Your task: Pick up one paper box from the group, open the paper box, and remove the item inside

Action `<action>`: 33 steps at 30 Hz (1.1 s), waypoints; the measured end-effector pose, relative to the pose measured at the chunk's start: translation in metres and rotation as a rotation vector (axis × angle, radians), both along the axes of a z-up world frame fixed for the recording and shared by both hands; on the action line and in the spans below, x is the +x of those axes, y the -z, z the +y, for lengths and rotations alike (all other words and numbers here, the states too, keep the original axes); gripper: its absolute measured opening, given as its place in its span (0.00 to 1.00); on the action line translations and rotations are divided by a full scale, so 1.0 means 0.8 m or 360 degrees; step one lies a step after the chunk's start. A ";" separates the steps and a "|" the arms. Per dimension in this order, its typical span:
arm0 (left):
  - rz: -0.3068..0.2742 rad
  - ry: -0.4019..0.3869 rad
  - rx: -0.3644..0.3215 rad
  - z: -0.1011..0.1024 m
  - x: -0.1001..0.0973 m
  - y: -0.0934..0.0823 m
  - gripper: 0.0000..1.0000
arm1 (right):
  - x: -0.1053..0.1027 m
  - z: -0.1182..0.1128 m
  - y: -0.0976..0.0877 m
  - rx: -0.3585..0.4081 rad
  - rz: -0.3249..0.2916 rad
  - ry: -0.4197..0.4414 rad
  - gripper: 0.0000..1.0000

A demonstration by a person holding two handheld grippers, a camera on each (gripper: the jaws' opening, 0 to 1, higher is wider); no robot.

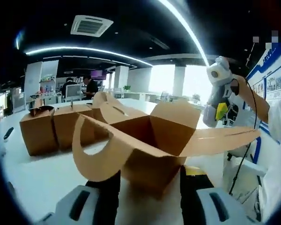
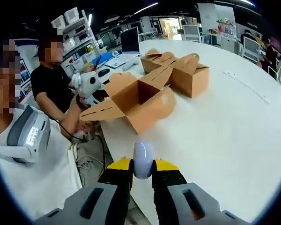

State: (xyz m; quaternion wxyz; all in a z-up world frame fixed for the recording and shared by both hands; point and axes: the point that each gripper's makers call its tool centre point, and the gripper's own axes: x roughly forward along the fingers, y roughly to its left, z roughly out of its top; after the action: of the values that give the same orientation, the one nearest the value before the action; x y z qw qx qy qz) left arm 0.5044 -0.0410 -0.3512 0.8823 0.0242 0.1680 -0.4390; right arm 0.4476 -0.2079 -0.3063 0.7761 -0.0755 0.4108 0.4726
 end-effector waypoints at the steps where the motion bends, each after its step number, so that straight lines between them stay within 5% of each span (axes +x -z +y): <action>1: -0.0010 0.0002 0.0016 0.000 0.002 0.001 0.52 | -0.001 0.004 0.003 0.0017 0.0007 0.0001 0.17; 19: -0.0007 0.0014 -0.0023 -0.001 0.026 0.003 0.47 | -0.022 0.083 0.038 0.0496 0.0239 0.0121 0.17; 26: -0.0002 -0.0002 -0.0032 -0.004 0.027 0.004 0.47 | -0.024 0.120 0.050 0.0697 0.0439 0.0242 0.17; 33: -0.0014 -0.0016 -0.0027 0.000 0.025 0.003 0.48 | -0.023 0.148 0.062 0.0744 0.0504 0.0327 0.17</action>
State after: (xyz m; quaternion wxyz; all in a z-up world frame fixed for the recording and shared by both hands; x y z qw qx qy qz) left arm 0.5246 -0.0411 -0.3533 0.8853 0.0178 0.1605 -0.4360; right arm 0.4295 -0.0896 -0.3558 0.7424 0.2217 0.4123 0.4792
